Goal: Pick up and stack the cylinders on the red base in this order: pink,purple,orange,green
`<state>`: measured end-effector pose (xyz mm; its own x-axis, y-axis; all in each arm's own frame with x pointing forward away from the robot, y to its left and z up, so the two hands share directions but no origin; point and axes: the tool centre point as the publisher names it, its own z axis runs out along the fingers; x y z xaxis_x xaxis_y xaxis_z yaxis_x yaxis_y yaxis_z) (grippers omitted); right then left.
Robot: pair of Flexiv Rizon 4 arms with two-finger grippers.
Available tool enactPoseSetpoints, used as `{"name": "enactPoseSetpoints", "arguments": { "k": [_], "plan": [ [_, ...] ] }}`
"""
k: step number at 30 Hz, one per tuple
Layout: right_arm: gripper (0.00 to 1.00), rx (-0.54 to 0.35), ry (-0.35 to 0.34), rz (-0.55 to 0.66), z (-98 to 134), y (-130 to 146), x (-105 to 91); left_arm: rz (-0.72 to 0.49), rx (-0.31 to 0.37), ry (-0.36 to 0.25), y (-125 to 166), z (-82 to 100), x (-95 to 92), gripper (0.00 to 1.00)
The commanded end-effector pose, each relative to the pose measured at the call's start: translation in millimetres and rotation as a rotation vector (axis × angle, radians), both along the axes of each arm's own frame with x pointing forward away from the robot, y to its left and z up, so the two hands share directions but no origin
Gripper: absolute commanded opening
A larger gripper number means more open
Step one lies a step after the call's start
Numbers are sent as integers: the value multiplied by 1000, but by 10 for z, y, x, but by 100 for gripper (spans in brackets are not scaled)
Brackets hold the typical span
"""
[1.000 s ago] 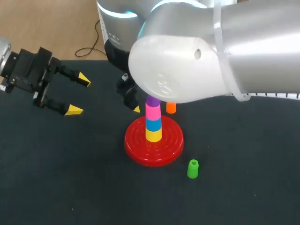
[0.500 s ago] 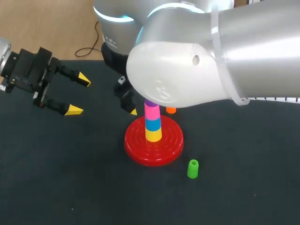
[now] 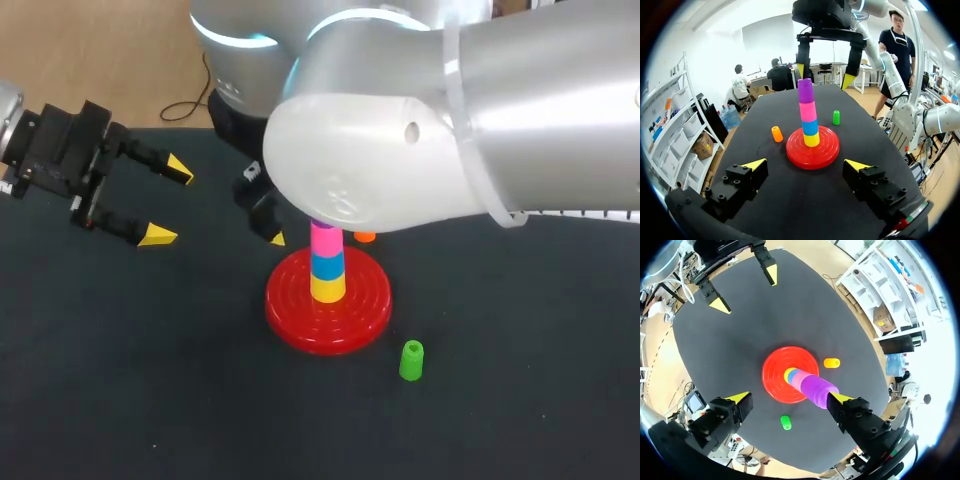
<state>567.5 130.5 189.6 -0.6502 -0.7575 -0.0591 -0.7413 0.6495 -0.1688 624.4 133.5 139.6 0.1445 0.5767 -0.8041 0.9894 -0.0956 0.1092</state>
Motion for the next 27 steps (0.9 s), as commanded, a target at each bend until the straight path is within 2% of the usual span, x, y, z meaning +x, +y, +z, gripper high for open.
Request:
{"name": "enactPoseSetpoints", "arguments": {
  "k": [1,18,27],
  "plan": [
    [100,-1,-1,0,-34,-11,-19,-2,-3,-3,8,-9,4,100],
    [100,-15,26,-6,-168,-18,-17,-2,-3,-3,8,-9,4,100],
    [100,30,12,-10,39,-75,11,-2,-3,-3,8,-9,4,100]
  ]
}}
